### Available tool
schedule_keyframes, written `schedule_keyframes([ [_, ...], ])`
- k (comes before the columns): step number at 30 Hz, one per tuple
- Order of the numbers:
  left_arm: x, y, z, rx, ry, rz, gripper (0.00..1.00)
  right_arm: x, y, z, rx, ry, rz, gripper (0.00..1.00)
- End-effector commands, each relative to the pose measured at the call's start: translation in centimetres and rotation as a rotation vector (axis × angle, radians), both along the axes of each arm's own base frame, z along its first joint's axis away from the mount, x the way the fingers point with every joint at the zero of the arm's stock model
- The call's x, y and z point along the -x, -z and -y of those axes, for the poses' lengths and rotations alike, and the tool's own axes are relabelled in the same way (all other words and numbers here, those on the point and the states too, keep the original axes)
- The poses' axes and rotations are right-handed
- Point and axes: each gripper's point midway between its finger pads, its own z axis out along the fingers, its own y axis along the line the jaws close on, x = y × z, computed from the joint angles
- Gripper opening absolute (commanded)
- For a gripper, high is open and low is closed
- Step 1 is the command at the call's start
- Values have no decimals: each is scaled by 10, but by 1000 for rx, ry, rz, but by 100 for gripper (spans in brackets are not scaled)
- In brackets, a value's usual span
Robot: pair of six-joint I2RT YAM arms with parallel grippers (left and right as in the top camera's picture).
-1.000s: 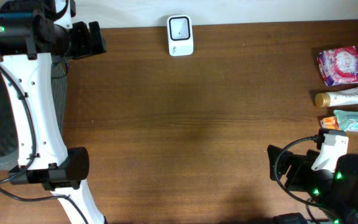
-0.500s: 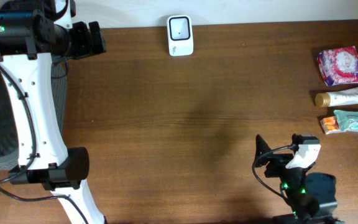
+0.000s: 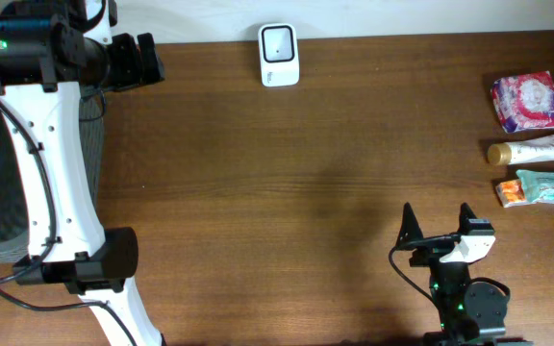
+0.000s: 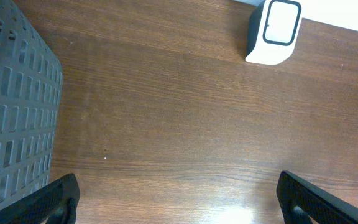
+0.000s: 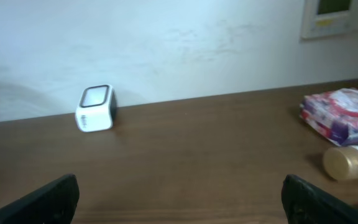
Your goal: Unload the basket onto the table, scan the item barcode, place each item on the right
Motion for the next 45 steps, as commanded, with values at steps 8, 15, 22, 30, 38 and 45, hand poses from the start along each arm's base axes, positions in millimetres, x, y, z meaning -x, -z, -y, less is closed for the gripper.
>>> schedule_keyframes([
  [8, 6, -14, 0, 5, 4, 39, 99, -3, 18, 19, 36, 87, -10, 98],
  [15, 6, -14, 0, 5, 4, 39, 99, -2, 24, 21, 37, 97, -35, 99],
  [22, 6, -14, 1, 6, 8, 39, 99, -2, 24, 20, 40, 92, -37, 98],
  [30, 6, -14, 0, 5, 5, 39, 99, -2, 24, 20, 40, 89, -35, 99],
  [38, 6, -14, 0, 5, 5, 39, 99, -2, 24, 20, 40, 89, -35, 99],
  [45, 6, -14, 0, 5, 5, 39, 99, -2, 24, 20, 40, 89, -35, 98],
])
